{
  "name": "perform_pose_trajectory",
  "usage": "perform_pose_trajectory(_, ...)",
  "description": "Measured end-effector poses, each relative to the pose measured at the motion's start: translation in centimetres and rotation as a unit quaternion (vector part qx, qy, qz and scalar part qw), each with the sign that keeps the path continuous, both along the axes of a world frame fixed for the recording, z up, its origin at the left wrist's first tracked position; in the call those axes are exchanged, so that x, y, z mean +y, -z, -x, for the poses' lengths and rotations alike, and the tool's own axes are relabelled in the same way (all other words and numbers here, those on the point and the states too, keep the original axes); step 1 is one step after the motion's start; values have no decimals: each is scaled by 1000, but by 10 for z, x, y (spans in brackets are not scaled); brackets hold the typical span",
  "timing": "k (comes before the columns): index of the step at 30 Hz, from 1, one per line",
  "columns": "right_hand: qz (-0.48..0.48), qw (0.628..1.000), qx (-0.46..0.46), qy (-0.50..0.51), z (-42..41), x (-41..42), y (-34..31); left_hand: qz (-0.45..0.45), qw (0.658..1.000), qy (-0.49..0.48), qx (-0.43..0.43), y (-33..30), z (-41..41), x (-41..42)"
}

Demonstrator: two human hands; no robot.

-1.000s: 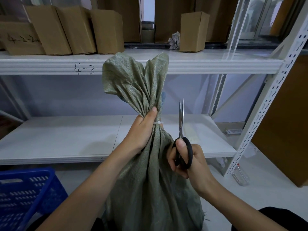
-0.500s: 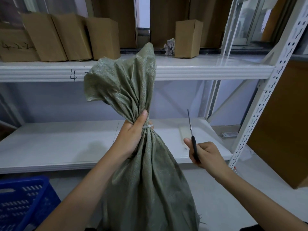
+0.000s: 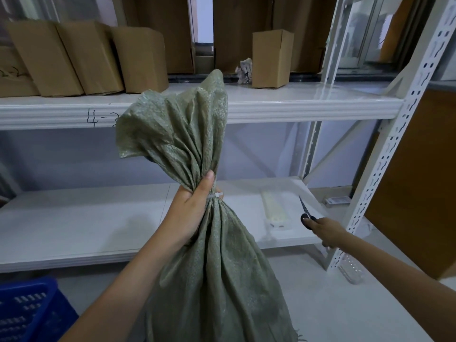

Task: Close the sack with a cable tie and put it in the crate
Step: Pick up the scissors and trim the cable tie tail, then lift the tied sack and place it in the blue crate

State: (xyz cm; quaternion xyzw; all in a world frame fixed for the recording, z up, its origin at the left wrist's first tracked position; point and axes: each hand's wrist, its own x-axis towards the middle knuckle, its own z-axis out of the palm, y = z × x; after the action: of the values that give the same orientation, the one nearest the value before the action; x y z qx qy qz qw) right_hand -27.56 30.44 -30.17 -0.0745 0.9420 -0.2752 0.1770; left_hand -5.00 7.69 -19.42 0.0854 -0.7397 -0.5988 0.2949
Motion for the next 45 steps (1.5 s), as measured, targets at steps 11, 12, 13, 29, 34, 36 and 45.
perform_pose_trajectory(11, -211, 965, 137, -81, 56, -15, 56, 2, 1000, -20, 16, -2, 25, 2)
perform_pose_trajectory(12, -228, 960, 140, -83, 60, -16, 63, 3, 1000, -21, 20, 0, 26, 2)
perform_pose_trajectory(13, -243, 957, 137, -84, 67, -16, 70, 5, 1000, -19, 21, 1, 26, 2)
perform_pose_trajectory(29, -176, 975, 114, 67, 129, -19, 149, -4, 1000, 10, 5, 5, 40, -2)
perform_pose_trajectory(34, -179, 975, 103, 84, 141, -35, 146, -32, 999, 24, 13, 7, 41, 0)
perform_pose_trajectory(36, -166, 976, 102, 93, 145, -40, 146, -45, 998, 29, 18, 8, 40, -1)
perform_pose_trajectory(45, -137, 976, 138, 100, 147, -42, 140, -34, 999, 25, 16, 8, 38, -3)
